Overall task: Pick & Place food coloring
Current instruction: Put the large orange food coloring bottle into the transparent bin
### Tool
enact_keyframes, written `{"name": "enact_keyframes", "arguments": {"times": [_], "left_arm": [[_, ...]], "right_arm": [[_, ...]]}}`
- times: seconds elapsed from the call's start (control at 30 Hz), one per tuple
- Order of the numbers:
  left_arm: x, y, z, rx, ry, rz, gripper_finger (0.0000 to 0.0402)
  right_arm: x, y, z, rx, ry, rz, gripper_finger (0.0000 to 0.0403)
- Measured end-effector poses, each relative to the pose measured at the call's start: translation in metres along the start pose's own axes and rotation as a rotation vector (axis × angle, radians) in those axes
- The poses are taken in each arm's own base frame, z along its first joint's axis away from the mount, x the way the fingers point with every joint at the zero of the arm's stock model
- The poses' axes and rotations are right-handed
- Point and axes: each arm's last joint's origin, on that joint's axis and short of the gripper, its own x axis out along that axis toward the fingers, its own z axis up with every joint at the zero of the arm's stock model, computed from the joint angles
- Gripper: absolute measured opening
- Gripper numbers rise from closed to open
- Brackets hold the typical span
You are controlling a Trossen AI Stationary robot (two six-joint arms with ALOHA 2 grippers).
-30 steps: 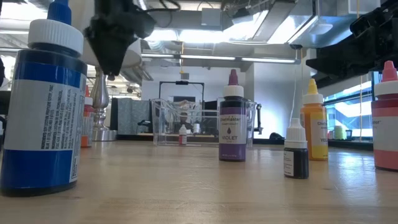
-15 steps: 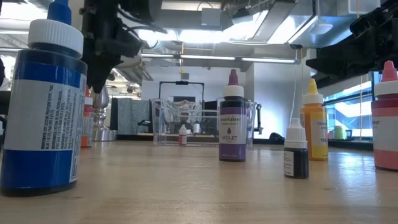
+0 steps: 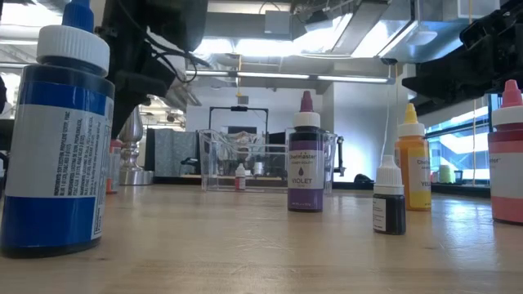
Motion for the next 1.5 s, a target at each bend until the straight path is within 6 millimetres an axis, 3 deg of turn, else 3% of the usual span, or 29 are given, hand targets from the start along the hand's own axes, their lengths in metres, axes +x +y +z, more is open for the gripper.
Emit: {"name": "enact_keyframes", "arguments": {"times": [0.8, 1.23, 1.5], "left_arm": [[0.001, -0.004, 0.006, 0.043, 0.000, -0.077, 0.0201], [0.001, -0.004, 0.006, 0.199, -0.009, -0.074, 0.0118], [-0.011, -0.009, 0.011, 0.301, -0.022, -0.146, 0.0117]], "right_arm": [[0.000, 0.000, 0.000, 0.000, 0.000, 0.000, 0.0293], [0.000, 0.000, 0.000, -0.002, 0.000, 0.000, 0.0293], [0.000, 0.000, 0.000, -0.002, -0.001, 0.000, 0.0293]]}}
